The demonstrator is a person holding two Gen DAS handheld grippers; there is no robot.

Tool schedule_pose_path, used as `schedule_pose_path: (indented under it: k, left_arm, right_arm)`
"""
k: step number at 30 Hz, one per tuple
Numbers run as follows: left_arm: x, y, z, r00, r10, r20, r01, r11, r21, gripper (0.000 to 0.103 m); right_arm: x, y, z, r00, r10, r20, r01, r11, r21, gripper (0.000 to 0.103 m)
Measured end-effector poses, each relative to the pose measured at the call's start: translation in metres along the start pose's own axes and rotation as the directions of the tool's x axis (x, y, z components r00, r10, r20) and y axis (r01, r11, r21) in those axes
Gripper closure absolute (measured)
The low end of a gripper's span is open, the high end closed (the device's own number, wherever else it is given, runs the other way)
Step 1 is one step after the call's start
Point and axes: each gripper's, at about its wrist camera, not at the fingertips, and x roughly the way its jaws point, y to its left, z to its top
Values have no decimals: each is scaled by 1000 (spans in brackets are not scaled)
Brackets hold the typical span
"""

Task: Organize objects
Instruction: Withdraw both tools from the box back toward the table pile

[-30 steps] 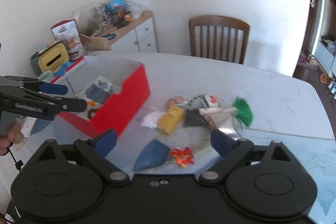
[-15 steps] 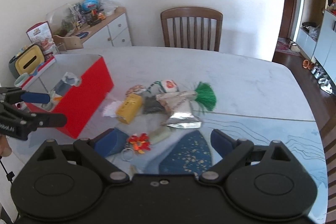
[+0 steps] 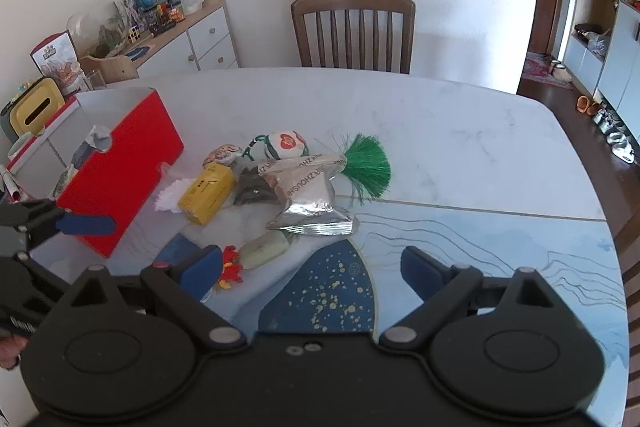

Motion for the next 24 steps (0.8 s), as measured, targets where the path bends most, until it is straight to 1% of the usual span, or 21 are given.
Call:
schedule_pose_path:
  k: [8,12,14,18,20,22,24]
  left_arm:
    - [33,-6,-5,1000,19,-9,-19,1000,22,1]
    - [46,-6,-4,999,35,-12,-35,999,32,1]
    - [52,-6,-5,998,55,-10,-54,998,39,1]
    - [61,-7,-5,998,62,-19,-61,997,51,1]
    - [64,-7,-5,998,64,-19,-63,997,53,1]
    - [66,-7,-6,996,85,-13,-84,995,53,1]
    - [69,-5,-6,996,82,-19,-81,996,46,2]
  right_arm:
    - [33,-6,13,999,16,-34,-18,999,-33,9]
    - [49,-10,18,998,15,-55,-17,999,-37,13]
    - [56,-12,21,998,22,-65,-24,999,-38,15]
    - [70,-13,27,997,23,-76,-27,999,-43,16]
    - [76,-13,31,996,31,-79,-34,999,-38,16]
    - [82,-12,35,996,41,-83,-44,999,-29,16]
    - [87,-11,39,995,52,-86,-54,998,-25,17]
